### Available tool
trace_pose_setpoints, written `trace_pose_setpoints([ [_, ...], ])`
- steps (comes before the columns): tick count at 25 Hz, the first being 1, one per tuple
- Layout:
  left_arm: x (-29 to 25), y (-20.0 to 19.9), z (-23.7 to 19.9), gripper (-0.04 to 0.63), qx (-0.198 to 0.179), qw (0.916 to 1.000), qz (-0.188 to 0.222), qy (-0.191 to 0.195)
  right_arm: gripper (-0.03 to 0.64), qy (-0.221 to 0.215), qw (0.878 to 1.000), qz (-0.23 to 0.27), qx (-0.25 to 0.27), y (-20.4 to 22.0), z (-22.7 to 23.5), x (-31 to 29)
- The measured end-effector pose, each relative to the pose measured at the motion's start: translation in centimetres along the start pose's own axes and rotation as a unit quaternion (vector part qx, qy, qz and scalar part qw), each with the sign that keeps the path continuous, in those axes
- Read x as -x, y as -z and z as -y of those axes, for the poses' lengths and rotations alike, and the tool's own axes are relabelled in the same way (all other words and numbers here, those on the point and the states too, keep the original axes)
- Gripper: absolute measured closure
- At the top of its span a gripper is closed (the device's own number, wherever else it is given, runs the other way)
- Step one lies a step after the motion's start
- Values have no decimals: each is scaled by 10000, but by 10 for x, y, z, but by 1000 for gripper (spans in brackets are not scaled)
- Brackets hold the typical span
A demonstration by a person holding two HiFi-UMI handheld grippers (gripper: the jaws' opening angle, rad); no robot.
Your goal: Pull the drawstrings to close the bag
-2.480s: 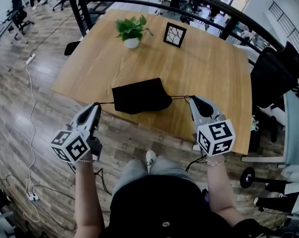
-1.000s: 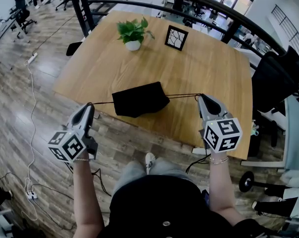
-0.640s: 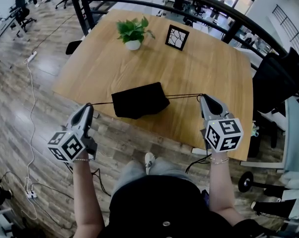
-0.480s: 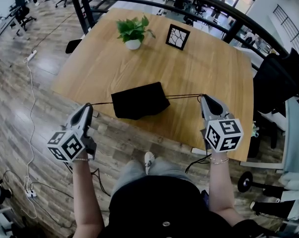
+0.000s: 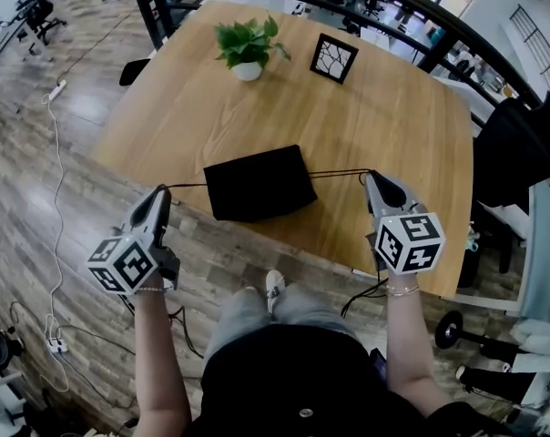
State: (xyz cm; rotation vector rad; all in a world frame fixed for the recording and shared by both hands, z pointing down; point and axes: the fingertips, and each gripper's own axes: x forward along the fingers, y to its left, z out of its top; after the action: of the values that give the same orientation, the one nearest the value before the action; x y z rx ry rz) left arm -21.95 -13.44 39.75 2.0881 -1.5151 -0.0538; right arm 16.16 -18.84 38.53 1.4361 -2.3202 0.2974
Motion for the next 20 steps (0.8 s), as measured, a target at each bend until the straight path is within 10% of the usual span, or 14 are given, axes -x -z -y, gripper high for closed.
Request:
trace_pose_setpoints([
  [20, -64, 52, 19, 580, 60, 9965, -820, 163, 604, -476, 9967, -652, -49, 42, -37, -64],
])
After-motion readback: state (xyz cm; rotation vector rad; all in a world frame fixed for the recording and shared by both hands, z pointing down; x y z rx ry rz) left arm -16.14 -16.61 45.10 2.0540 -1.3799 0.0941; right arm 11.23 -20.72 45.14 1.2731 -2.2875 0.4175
